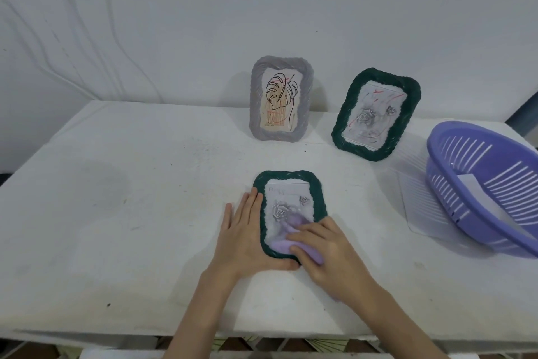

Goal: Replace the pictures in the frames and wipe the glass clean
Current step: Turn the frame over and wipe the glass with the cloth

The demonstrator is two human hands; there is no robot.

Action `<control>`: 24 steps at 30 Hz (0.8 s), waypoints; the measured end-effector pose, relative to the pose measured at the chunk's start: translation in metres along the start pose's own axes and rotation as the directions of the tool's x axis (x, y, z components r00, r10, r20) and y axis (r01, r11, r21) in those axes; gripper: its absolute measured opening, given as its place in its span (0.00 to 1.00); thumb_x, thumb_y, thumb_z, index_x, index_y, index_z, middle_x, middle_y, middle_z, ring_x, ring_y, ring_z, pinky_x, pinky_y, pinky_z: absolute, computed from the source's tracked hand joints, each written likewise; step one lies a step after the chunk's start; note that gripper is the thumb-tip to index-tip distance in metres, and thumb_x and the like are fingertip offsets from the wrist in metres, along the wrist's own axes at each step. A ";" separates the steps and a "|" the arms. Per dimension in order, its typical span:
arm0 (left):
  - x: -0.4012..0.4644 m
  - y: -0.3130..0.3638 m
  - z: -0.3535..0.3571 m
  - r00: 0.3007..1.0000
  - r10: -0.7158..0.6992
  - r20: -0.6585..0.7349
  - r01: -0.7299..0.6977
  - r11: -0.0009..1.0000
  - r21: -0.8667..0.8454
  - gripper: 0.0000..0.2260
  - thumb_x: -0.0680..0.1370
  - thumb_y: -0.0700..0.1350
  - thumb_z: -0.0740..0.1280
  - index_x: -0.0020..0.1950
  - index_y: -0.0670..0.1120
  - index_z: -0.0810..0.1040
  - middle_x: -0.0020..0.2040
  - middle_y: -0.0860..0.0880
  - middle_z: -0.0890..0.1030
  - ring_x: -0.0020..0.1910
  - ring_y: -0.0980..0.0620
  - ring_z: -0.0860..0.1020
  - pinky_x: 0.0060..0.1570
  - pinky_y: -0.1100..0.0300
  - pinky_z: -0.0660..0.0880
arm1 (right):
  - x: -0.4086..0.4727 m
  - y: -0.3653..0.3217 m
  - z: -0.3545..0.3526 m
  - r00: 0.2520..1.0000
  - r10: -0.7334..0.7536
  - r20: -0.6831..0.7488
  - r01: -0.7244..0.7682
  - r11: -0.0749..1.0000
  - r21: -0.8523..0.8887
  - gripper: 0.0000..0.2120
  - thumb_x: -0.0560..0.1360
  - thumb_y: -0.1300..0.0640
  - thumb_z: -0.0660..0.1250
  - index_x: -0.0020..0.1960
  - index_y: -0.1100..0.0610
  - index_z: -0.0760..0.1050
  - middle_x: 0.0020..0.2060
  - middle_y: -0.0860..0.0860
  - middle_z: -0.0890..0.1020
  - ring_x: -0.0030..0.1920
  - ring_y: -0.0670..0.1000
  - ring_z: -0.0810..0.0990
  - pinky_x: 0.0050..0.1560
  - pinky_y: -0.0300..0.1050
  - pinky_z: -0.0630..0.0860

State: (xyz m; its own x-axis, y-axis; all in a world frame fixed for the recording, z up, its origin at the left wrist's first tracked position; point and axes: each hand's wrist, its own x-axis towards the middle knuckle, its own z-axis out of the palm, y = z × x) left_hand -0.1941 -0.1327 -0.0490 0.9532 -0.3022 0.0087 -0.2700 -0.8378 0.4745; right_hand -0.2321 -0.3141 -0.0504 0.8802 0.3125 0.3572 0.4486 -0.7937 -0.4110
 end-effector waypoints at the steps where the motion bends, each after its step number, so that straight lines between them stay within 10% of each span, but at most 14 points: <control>1: 0.000 0.000 0.000 1.000 -0.001 0.005 0.001 1.000 0.004 0.64 0.48 0.80 0.53 0.74 0.48 0.36 0.70 0.59 0.34 0.72 0.60 0.35 0.69 0.56 0.31 | -0.004 0.003 -0.006 1.000 -0.010 0.007 0.010 1.000 0.006 0.10 0.74 0.51 0.62 0.50 0.51 0.80 0.47 0.45 0.82 0.45 0.47 0.71 0.48 0.38 0.69; 17: 0.001 -0.001 -0.002 0.999 -0.034 0.039 0.033 0.999 0.005 0.63 0.50 0.78 0.59 0.74 0.50 0.36 0.73 0.60 0.39 0.75 0.59 0.38 0.71 0.51 0.32 | 0.060 0.032 -0.001 0.985 0.169 -0.045 -0.172 0.982 -0.082 0.07 0.72 0.57 0.67 0.48 0.52 0.81 0.48 0.50 0.84 0.41 0.55 0.74 0.43 0.35 0.61; 24: -0.002 0.004 -0.005 1.000 -0.028 0.001 0.028 0.999 0.019 0.63 0.48 0.80 0.57 0.71 0.53 0.31 0.69 0.62 0.36 0.70 0.64 0.36 0.69 0.55 0.30 | 0.060 -0.014 0.009 0.999 -0.049 0.016 0.051 0.968 -0.244 0.12 0.63 0.57 0.75 0.46 0.46 0.82 0.44 0.41 0.83 0.39 0.50 0.73 0.34 0.41 0.69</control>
State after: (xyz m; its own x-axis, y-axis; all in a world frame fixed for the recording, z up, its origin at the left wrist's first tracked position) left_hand -0.1965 -0.1331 -0.0423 0.9604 -0.2787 -0.0055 -0.2453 -0.8543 0.4582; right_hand -0.1845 -0.2795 -0.0304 0.8595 0.3591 0.3637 0.4418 -0.8799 -0.1751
